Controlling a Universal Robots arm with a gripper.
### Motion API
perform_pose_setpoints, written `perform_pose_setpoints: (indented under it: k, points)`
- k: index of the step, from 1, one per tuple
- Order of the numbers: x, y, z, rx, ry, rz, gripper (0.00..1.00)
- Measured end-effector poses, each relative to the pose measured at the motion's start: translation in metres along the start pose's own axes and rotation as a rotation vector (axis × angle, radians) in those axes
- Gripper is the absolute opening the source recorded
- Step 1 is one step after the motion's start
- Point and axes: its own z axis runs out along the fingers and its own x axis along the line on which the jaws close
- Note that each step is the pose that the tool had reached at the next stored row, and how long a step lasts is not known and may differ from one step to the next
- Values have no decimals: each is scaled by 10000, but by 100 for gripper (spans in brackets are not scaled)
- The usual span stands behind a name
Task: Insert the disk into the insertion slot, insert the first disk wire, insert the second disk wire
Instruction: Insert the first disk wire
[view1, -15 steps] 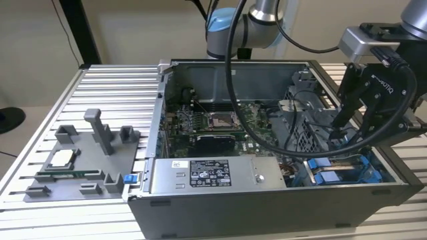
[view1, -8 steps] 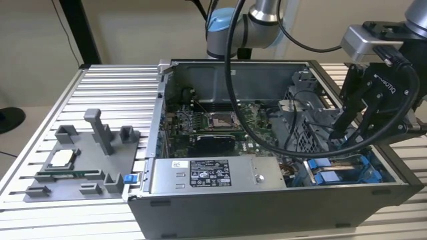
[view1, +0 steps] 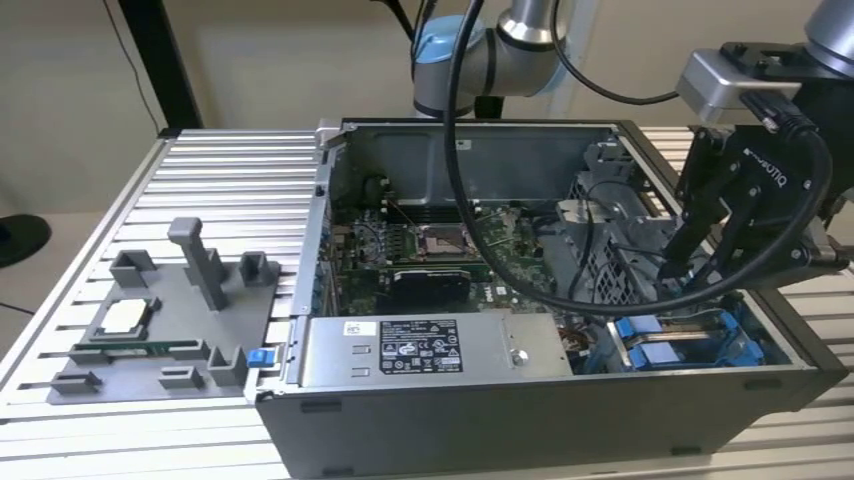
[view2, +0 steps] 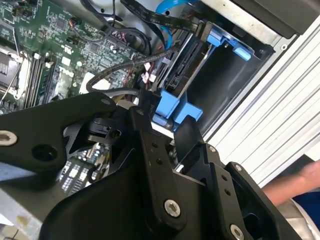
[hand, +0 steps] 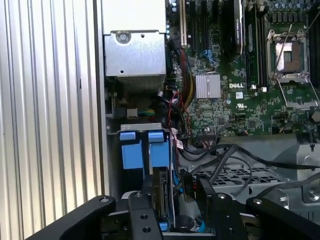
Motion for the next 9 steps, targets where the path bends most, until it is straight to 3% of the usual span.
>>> perform_pose_setpoints:
  k: [6,9]
  points:
    - [-5,11,10,69,-14,-6,100]
    - [-5,13,18,300,-72,-25,100]
